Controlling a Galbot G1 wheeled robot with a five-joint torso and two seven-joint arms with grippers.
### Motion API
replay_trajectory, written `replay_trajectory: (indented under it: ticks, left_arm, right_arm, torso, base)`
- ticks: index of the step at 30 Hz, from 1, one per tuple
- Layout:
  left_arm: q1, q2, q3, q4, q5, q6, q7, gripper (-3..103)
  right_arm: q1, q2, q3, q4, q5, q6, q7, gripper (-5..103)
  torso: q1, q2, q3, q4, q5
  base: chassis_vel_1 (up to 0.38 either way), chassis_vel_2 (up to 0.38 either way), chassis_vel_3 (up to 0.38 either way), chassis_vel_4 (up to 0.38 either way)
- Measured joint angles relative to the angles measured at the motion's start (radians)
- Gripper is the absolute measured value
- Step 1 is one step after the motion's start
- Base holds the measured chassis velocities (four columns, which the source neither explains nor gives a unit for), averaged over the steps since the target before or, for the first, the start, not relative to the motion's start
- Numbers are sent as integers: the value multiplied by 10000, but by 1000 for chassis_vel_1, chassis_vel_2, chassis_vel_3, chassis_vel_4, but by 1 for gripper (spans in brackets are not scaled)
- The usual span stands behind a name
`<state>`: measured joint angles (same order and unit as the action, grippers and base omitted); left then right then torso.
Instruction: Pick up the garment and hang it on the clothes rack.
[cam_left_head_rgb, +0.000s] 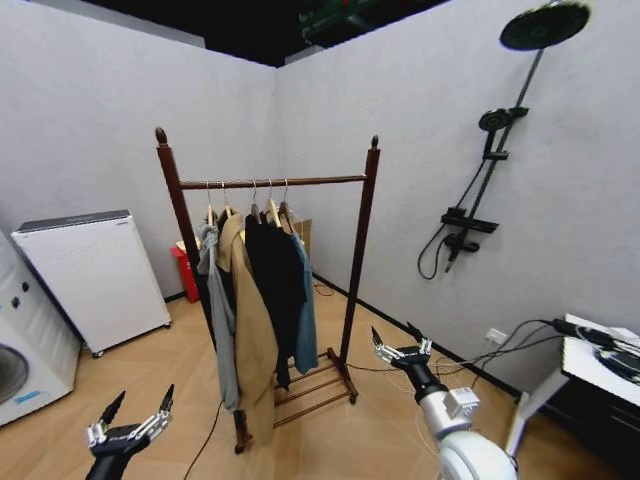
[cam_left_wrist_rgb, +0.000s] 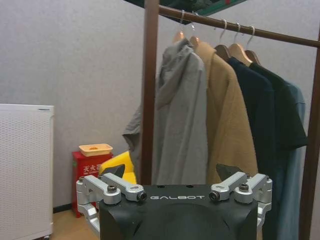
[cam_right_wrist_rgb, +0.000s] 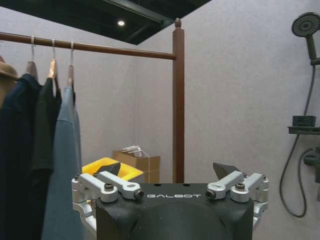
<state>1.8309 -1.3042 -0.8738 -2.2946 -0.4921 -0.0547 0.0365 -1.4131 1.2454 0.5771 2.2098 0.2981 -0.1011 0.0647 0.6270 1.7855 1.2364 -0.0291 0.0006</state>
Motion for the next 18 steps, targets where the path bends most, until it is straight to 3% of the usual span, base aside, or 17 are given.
replay_trajectory:
  ticks: [6, 18]
  left_arm:
    - [-1, 0, 0, 0, 0, 0, -1, 100]
    - [0, 0, 0, 0, 0, 0, -1, 100]
  right_arm:
    - [35, 79, -148, 33, -209, -1, 0, 100]
    - [69, 209, -358, 190, -482, -151, 23, 100]
  torso:
    - [13, -6, 2, 6, -4]
    - [-1, 0, -1, 3, -7]
  base:
    - [-134, -57, -18, -127]
    - [-103, -126, -129, -121]
